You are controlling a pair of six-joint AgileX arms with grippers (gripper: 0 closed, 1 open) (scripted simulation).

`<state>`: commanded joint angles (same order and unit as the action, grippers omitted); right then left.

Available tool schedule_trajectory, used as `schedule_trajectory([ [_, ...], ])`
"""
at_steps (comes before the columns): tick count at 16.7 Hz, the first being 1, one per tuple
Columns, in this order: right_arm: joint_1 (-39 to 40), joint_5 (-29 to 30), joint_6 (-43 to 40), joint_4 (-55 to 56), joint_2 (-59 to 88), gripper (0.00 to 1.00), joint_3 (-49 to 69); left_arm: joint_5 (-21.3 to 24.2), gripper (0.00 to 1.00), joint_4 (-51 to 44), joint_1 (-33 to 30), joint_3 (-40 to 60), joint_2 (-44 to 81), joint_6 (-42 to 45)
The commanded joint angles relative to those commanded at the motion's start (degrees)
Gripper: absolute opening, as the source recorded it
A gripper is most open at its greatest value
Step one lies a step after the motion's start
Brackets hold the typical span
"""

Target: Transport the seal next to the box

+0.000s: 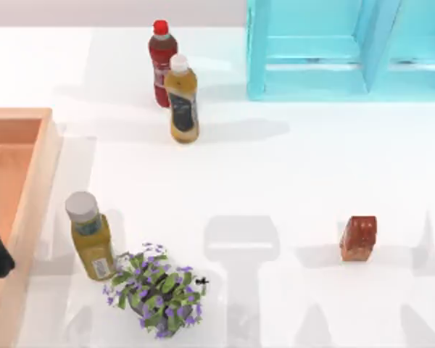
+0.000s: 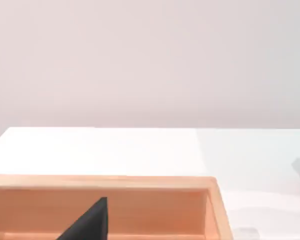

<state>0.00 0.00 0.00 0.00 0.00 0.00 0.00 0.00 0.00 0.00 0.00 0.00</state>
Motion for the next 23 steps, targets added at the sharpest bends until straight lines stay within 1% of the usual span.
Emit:
schedule_trajectory([
  [4,0.0,0.0,0.0,0.0,0.0,1.00,0.0,0.1,1.00,-0.6,-1.2,1.5,1.4,-0.5],
  [7,0.0,0.0,0.0,0.0,0.0,1.00,0.0,0.5,1.00,-3.5,-6.1,8.3,8.0,-3.0],
  [9,0.0,0.0,0.0,0.0,0.0,1.00,0.0,0.7,1.00,-6.4,-10.8,15.8,15.1,-5.5],
  [12,0.0,0.0,0.0,0.0,0.0,1.00,0.0,0.7,1.00,-12.4,-19.2,31.5,29.7,-10.4],
  [15,0.0,0.0,0.0,0.0,0.0,1.00,0.0,0.2,1.00,-20.4,-28.2,51.4,48.1,-16.3],
  [20,0.0,0.0,0.0,0.0,0.0,1.00,0.0,-1.3,1.00,-37.5,-42.3,86.5,82.0,-27.3],
  [23,0.0,0.0,0.0,0.0,0.0,1.00,0.0,-2.6,1.00,-48.9,-49.2,104.8,100.7,-34.1],
])
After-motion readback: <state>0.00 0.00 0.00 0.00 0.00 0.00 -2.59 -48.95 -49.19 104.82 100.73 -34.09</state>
